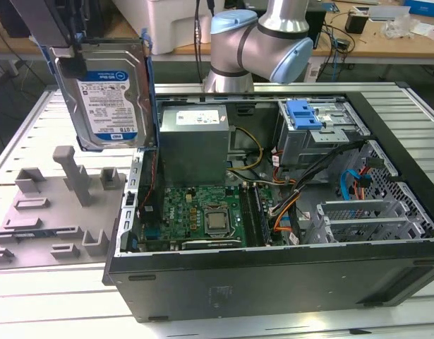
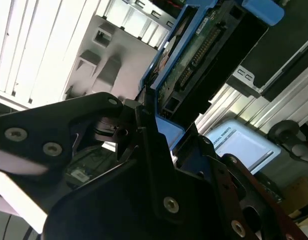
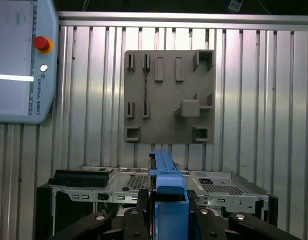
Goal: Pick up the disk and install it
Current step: 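Pick up the disk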
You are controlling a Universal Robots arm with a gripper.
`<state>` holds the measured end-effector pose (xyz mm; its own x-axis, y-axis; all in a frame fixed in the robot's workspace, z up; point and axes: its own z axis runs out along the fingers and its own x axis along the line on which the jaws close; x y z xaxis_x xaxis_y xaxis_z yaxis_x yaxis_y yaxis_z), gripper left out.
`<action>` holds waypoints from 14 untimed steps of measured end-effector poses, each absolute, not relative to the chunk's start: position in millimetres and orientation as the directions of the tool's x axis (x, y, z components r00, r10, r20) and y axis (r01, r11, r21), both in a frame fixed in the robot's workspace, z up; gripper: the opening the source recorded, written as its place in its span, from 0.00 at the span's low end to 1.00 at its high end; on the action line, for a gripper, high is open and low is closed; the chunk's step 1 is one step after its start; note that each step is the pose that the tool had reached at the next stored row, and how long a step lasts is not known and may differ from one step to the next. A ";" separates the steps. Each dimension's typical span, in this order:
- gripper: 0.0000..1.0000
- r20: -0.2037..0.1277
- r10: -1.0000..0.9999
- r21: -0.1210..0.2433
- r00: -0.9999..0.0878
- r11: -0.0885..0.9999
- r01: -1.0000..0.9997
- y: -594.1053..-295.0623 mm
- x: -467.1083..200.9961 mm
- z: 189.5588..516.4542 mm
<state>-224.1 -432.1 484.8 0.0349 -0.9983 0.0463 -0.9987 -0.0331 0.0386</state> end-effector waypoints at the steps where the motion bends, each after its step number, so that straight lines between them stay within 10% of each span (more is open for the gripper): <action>1: 0.37 0.046 -0.998 0.039 0.035 -0.033 -0.999 -433.5 -220.8 484.9; 14: 0.37 0.046 -0.998 0.044 0.035 -0.033 -0.998 -445.4 -181.3 485.6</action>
<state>-181.3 -445.4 485.6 0.0351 -0.9983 0.0463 -0.9985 -0.0330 0.0444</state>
